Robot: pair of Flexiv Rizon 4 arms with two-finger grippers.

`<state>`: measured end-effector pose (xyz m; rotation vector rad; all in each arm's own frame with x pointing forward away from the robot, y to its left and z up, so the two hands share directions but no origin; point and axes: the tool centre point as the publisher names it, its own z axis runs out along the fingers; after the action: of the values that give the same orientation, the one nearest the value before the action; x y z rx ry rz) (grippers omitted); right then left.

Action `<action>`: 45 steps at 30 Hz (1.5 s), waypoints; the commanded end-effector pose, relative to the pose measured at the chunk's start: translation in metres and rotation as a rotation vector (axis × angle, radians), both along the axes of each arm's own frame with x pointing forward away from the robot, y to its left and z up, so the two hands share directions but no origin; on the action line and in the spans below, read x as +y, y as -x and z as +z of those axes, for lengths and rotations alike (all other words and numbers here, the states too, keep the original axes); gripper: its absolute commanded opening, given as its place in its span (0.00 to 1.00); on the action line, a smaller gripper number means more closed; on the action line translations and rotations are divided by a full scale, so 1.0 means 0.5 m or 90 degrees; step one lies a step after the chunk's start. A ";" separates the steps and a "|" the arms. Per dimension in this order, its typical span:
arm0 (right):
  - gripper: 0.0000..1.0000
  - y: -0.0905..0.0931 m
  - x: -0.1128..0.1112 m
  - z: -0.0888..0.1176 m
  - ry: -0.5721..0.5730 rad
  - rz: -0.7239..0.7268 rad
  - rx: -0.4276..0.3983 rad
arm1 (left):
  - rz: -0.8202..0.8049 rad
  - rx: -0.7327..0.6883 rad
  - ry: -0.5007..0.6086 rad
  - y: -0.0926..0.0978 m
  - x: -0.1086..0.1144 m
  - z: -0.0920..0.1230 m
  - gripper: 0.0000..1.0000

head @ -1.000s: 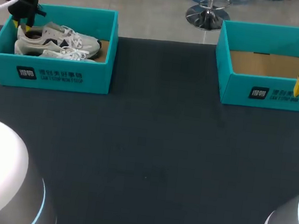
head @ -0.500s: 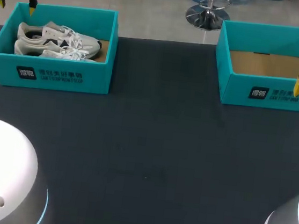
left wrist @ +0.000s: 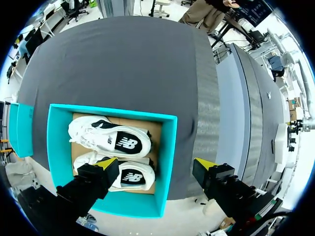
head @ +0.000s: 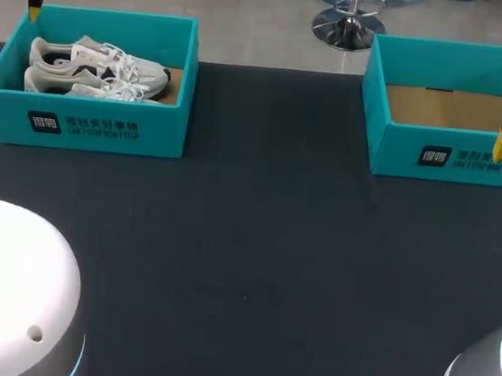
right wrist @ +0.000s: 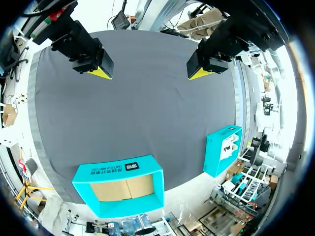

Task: Take the shoe out of the shoebox, open the shoe tongue, remove and reinsert the insole, then place the shoe into the shoebox

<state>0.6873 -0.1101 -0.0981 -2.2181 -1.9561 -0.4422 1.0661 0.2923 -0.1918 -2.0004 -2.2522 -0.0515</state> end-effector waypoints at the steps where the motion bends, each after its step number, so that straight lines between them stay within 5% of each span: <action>1: 1.00 -0.007 0.001 0.002 0.001 0.001 0.004 | -0.001 -0.008 0.002 0.013 0.002 -0.003 1.00; 21: 1.00 -0.007 0.001 0.002 0.001 0.001 0.004 | -0.003 -0.045 0.026 0.032 0.013 -0.017 1.00; 35: 1.00 -0.007 0.001 0.002 0.001 0.001 0.004 | -0.035 -0.029 0.044 0.066 -0.021 -0.139 1.00; 45: 1.00 -0.007 0.001 0.002 0.001 0.001 0.004 | -0.039 -0.005 0.054 0.036 -0.040 -0.217 1.00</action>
<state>0.6873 -0.1101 -0.0981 -2.2181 -1.9562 -0.4421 1.0366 0.2729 -0.2902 -2.1220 -2.2438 0.0091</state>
